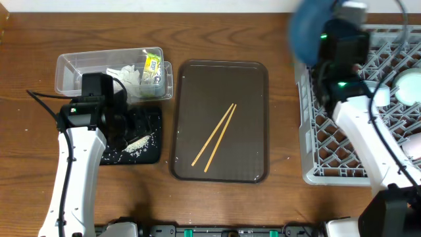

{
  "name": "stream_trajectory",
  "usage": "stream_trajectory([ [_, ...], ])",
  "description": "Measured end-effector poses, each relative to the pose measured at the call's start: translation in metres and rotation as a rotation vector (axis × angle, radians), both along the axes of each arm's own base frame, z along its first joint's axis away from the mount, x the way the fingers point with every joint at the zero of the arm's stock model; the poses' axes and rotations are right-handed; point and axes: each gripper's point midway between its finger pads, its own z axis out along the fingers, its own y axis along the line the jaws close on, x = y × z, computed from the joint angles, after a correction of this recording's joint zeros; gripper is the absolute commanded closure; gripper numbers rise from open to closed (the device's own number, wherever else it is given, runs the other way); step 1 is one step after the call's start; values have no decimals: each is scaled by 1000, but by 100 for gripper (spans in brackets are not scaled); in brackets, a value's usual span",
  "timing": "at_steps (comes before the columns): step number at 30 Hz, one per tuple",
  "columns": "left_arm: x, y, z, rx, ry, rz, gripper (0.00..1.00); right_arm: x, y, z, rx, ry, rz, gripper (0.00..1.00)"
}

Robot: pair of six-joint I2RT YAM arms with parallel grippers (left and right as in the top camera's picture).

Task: Sort waste into correct bins and load items into the dishwasher rack
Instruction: 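Lift the blue plate with the right gripper and carry it to the rack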

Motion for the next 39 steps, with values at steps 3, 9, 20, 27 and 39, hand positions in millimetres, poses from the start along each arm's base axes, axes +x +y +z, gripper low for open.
stream_trajectory([
  [3,0,0,0,1,0,0,36,-13,-44,24,-79,-55,-161,99],
  [9,0,0,0,0,0,0,36,-39,-105,47,-170,-71,-370,99],
  [20,0,0,0,0,0,0,36,-31,-134,-3,-226,110,-445,99],
  [27,0,0,0,0,0,0,36,-7,-115,-45,-245,206,-389,99],
  [39,0,0,0,0,0,0,35,12,-70,-58,-265,253,-282,99],
])
